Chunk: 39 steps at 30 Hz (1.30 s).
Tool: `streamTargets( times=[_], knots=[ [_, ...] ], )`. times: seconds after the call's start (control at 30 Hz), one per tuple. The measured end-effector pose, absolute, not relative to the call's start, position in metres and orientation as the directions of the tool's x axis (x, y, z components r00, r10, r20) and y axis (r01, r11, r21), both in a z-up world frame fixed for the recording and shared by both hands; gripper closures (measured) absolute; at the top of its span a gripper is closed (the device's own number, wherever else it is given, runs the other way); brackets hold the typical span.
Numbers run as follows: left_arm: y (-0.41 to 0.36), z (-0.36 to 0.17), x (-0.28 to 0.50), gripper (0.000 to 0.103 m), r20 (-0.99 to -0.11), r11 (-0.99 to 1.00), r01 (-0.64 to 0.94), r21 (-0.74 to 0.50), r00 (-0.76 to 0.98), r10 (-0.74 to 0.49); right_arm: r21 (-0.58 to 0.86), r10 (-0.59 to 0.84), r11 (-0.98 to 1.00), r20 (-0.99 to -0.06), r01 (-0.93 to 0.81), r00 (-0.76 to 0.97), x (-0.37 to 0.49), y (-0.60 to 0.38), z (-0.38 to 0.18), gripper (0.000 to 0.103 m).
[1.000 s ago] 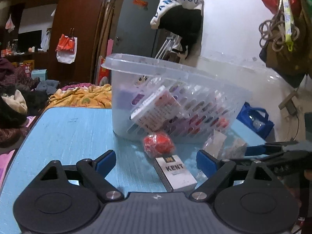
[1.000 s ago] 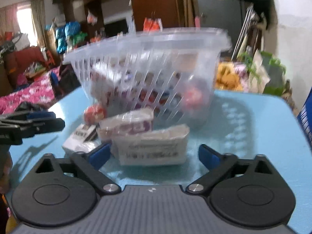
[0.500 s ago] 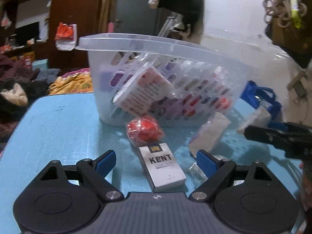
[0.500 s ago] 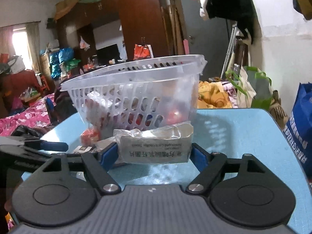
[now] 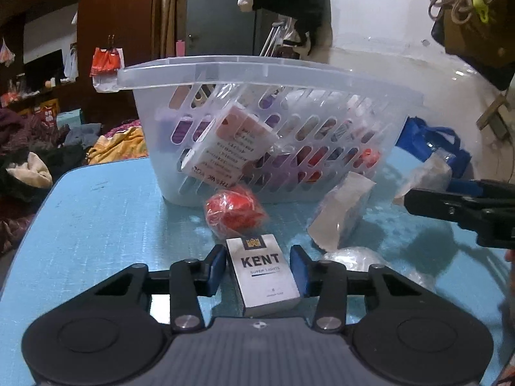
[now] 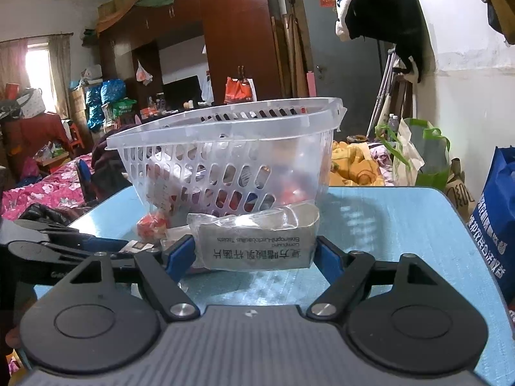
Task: Organize objects
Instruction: 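Grasp the white KENT cigarette pack with the left tool while the right tool grasps a white printed packet, then lift both held packs over the white basket and open both tools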
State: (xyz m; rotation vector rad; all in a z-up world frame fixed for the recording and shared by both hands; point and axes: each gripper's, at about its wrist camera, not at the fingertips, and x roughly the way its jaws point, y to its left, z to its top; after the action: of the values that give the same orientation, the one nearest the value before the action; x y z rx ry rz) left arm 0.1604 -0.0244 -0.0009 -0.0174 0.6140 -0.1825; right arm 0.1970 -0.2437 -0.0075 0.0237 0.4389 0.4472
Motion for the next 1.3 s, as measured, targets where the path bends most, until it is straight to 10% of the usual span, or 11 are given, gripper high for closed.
streamTargets(
  times=[1.03,1.3],
  knots=[
    [0.001,0.009,0.124,0.06,-0.305,0.951,0.254,-0.177,0.904,-0.299,0.07,0.416,0.907,-0.312,-0.416,0.854,0.182,-0.243,-0.005,0.022],
    [0.02,0.044,0.107,0.06,-0.156,0.93,0.284,-0.231,0.933,-0.324,0.058,0.428,0.904,-0.161,-0.424,0.889,0.146,-0.249,0.01,0.023]
  ],
)
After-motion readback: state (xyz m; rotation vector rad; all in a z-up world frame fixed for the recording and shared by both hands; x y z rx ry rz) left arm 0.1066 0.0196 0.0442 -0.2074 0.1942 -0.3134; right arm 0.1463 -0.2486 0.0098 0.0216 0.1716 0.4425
